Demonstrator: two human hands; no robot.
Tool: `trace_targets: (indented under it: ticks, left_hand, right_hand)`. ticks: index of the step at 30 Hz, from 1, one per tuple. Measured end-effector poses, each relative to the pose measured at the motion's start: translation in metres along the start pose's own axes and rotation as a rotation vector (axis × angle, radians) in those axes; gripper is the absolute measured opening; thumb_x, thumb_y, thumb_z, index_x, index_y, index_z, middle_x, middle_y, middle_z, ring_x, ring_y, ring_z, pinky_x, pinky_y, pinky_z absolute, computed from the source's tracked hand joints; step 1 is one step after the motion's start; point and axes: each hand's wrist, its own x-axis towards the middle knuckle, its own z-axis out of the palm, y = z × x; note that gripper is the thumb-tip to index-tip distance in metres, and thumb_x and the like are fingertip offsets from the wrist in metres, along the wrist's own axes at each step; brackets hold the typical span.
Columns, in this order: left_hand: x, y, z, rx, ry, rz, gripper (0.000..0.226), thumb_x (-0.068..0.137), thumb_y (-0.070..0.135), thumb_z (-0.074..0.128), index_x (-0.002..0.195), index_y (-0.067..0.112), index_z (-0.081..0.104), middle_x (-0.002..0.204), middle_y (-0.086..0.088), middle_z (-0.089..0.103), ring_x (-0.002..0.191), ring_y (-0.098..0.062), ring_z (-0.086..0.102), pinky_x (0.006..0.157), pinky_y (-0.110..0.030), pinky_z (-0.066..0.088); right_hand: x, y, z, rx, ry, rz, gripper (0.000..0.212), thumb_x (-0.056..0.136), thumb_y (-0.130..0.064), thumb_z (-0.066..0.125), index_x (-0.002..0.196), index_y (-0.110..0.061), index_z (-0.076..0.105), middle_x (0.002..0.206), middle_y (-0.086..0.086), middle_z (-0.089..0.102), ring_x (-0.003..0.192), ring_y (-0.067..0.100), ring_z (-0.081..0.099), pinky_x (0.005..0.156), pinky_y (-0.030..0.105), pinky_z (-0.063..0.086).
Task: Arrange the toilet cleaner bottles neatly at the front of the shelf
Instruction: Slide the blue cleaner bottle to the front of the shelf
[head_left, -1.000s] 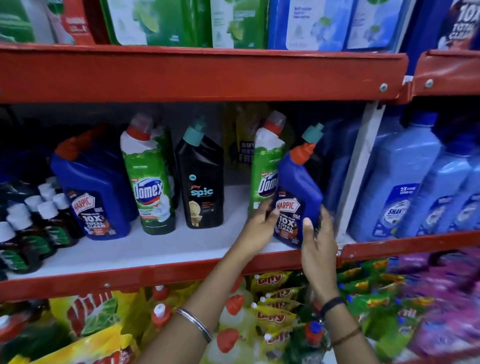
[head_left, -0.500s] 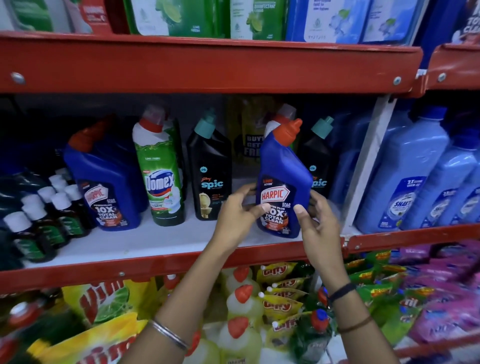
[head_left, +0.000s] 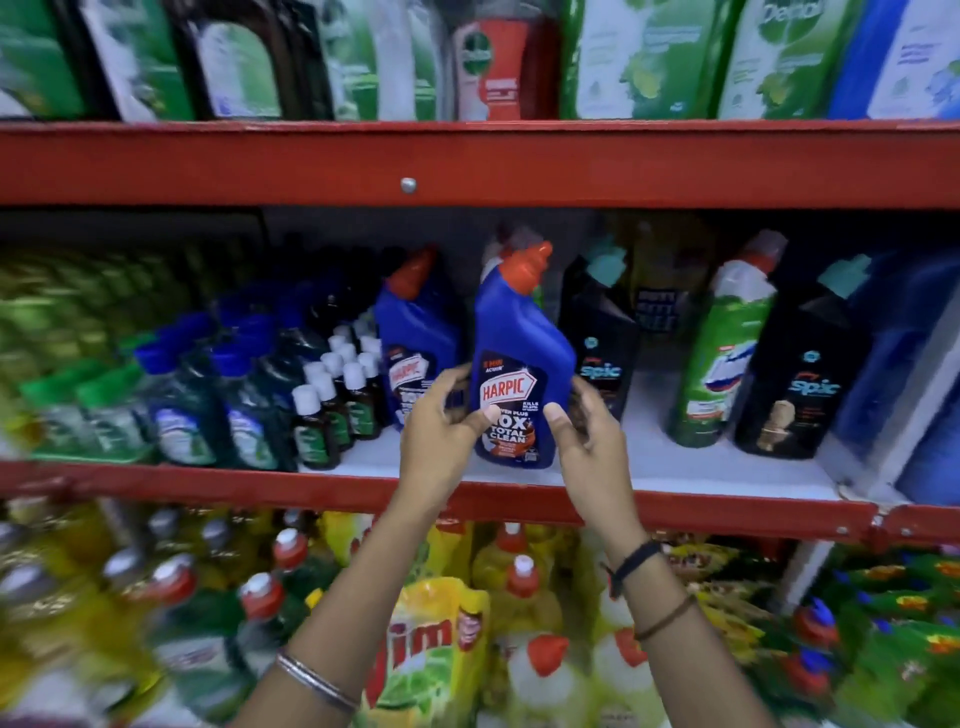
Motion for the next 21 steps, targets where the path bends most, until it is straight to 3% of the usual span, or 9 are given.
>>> trace_targets:
  ticks: [2, 5, 7, 11, 13, 17, 21]
  left_hand:
    - [0.003, -0.004, -0.022, 0.022, 0.051, 0.001, 0.039, 0.080, 0.004, 0.065, 0.115, 0.019, 0.057, 0.097, 0.009, 0.066, 0.090, -0.020, 0.067, 0.084, -0.049, 0.056]
    - [0.005, -0.011, -0.047, 0.029, 0.101, -0.007, 0.039, 0.081, 0.002, 0.063, 0.112, 0.025, 0.057, 0.099, 0.009, 0.065, 0.090, -0.017, 0.066, 0.085, -0.048, 0.055]
    - [0.007, -0.019, -0.060, 0.049, 0.127, -0.030, 0.040, 0.082, 0.005, 0.063, 0.118, 0.021, 0.055, 0.107, 0.003, 0.064, 0.093, -0.019, 0.066, 0.086, -0.050, 0.054]
    - [0.012, -0.036, -0.077, 0.057, 0.151, -0.072, 0.042, 0.082, 0.008, 0.063, 0.122, 0.019, 0.054, 0.115, -0.001, 0.065, 0.096, -0.016, 0.065, 0.088, -0.051, 0.054]
    - [0.015, -0.042, -0.081, 0.062, 0.156, -0.085, 0.042, 0.082, 0.009, 0.063, 0.122, 0.020, 0.054, 0.114, 0.000, 0.065, 0.096, -0.015, 0.064, 0.087, -0.051, 0.054]
    - [0.018, -0.051, -0.085, 0.078, 0.159, -0.094, 0.042, 0.083, 0.008, 0.062, 0.122, 0.020, 0.053, 0.105, 0.003, 0.063, 0.091, -0.007, 0.061, 0.087, -0.050, 0.054]
    - [0.022, -0.055, -0.089, 0.100, 0.132, -0.072, 0.043, 0.083, 0.010, 0.063, 0.124, 0.020, 0.051, 0.108, 0.003, 0.061, 0.093, -0.007, 0.059, 0.087, -0.049, 0.054]
  right_hand:
    - [0.001, -0.003, 0.025, 0.003, -0.025, -0.009, 0.032, 0.095, -0.019, 0.048, 0.128, -0.018, 0.049, 0.113, -0.011, 0.060, 0.098, -0.015, 0.057, 0.073, 0.005, 0.048]
    - [0.003, -0.002, 0.057, -0.009, -0.048, -0.014, 0.036, 0.096, -0.020, 0.048, 0.132, -0.017, 0.049, 0.120, -0.002, 0.062, 0.103, 0.000, 0.060, 0.082, 0.014, 0.052]
    - [0.005, 0.001, 0.075, -0.027, -0.055, -0.030, 0.038, 0.096, -0.020, 0.049, 0.133, -0.014, 0.049, 0.122, 0.000, 0.061, 0.105, 0.006, 0.060, 0.080, 0.007, 0.047]
    - [0.004, 0.007, 0.101, -0.040, -0.074, -0.014, 0.036, 0.096, -0.023, 0.048, 0.131, -0.020, 0.049, 0.120, -0.005, 0.060, 0.103, -0.008, 0.056, 0.079, 0.003, 0.044]
    - [0.004, 0.012, 0.109, -0.057, -0.067, 0.005, 0.037, 0.096, -0.024, 0.048, 0.132, -0.019, 0.049, 0.124, -0.003, 0.060, 0.106, -0.002, 0.057, 0.084, 0.008, 0.047]
    - [0.006, 0.016, 0.115, -0.088, -0.070, 0.035, 0.037, 0.094, -0.023, 0.050, 0.131, -0.018, 0.050, 0.121, -0.003, 0.061, 0.112, 0.015, 0.060, 0.095, 0.035, 0.052]
    - [0.006, 0.012, 0.117, -0.076, -0.071, 0.024, 0.038, 0.094, -0.021, 0.051, 0.132, -0.019, 0.050, 0.118, -0.008, 0.060, 0.107, 0.008, 0.060, 0.091, 0.028, 0.052]
